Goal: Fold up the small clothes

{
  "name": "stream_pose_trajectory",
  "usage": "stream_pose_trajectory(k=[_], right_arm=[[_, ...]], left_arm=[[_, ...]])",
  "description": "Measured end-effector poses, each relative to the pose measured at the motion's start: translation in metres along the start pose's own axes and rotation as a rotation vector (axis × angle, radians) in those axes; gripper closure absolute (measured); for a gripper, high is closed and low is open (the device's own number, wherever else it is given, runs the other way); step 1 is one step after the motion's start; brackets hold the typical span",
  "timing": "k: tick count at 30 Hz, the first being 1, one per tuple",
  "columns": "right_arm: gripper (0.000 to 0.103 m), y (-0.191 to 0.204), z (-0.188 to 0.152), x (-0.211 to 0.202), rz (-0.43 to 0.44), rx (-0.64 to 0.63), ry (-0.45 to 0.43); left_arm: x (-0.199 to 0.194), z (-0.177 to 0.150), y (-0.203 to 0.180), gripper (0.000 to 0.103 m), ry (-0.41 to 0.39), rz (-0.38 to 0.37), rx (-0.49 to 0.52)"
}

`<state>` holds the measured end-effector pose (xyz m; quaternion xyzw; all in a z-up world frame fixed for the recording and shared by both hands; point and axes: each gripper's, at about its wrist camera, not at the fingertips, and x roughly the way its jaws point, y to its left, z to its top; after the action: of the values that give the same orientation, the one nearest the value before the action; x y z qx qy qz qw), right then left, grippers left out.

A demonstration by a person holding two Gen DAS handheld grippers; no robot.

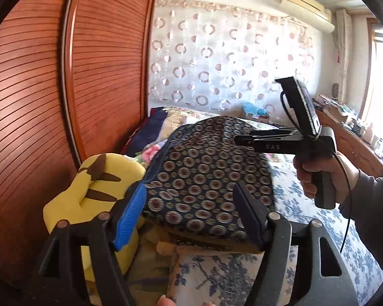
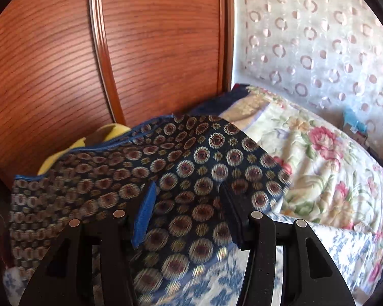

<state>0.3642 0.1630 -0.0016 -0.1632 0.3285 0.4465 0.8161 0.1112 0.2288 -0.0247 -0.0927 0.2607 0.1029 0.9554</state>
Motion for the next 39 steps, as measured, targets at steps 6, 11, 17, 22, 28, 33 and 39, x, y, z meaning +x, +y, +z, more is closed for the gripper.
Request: stream_pose_trajectory(k=[6, 11, 17, 22, 28, 33, 39], right_arm=[[0.051, 0.011, -0.026, -0.069, -0.044, 0.016, -0.075], [0.047, 0.013, -0.054, -0.132, -0.079, 0.045, -0.113], [0.043, 0.013, -0.091, -0.193, -0.144, 0.083, -0.151], [0.038, 0.022, -0.128, -0.237, -0.178, 0.114, -0.177], [0.028, 0.028, -0.166, -0.281, -0.232, 0.164, -0.201], [0.023, 0.035, -0.194, -0.315, -0.297, 0.203, -0.224], [0.023, 0.039, -0.226, -0.348, -0.372, 0.278, -0.248]], left_arm=[[-0.022, 0.003, -0.021, 0.031, -0.023, -0.04, 0.04], [-0.042, 0.002, -0.048, 0.031, -0.037, -0.066, 0.096], [-0.064, -0.004, -0.076, 0.031, -0.061, -0.081, 0.131], [-0.075, -0.008, -0.097, 0.031, -0.064, -0.077, 0.155], [-0.083, -0.016, -0.117, 0.031, -0.053, -0.136, 0.147], [-0.09, -0.025, -0.135, 0.031, -0.047, -0.18, 0.157], [-0.096, -0.034, -0.157, 0.031, -0.017, -0.216, 0.166]])
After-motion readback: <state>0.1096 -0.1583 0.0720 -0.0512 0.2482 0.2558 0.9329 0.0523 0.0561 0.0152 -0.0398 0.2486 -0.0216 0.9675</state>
